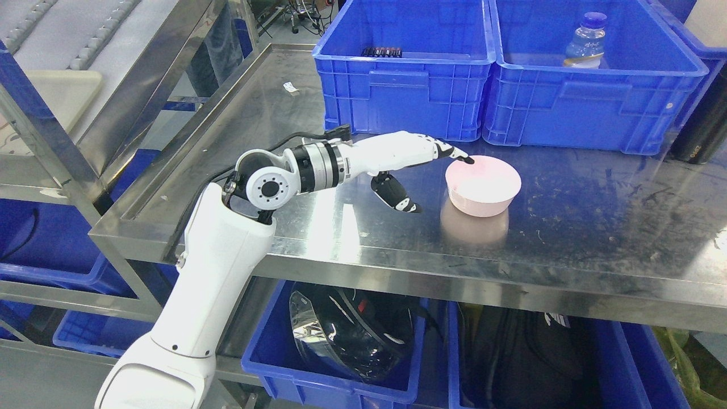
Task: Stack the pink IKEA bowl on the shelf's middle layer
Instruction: 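Reach the left hand toward the pink bowl on the steel table, then hook the left hand fingers over the pink bowl rim and grip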
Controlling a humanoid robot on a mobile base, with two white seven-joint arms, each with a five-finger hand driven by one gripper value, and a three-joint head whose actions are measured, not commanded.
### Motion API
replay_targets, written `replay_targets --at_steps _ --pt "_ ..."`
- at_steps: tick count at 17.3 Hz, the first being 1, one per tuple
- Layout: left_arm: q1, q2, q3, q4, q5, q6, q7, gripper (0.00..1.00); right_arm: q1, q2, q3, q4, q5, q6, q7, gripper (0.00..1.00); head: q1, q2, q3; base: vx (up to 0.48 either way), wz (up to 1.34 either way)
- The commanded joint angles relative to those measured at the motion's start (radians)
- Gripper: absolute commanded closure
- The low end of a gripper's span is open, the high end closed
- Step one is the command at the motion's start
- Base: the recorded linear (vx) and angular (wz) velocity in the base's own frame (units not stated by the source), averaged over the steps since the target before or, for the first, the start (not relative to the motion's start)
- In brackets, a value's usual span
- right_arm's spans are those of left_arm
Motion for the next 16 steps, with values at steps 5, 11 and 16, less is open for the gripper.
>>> replay_targets --at_steps 5,11,16 --pt "-0.114 -0.101 -0.131 0.323 -0.116 -0.092 -0.016 0.16 0.003 -0.017 0.0 -0.017 0.0 0.0 0.0 0.0 0.0 0.0 0.0 0.0 0.0" --pt "-0.147 -0.101 -0.148 0.386 -0.123 -0.107 0.025 0.15 0.005 -0.017 0.0 -0.017 0.0 0.0 0.0 0.0 0.0 0.0 0.0 0.0 0.0" --pt "-0.175 -0.101 -0.154 0.42 -0.169 -0.139 0.079 0.15 0.005 -0.017 0.0 -0.017 0.0 0.0 0.0 0.0 0.0 0.0 0.0 0.0 0.0"
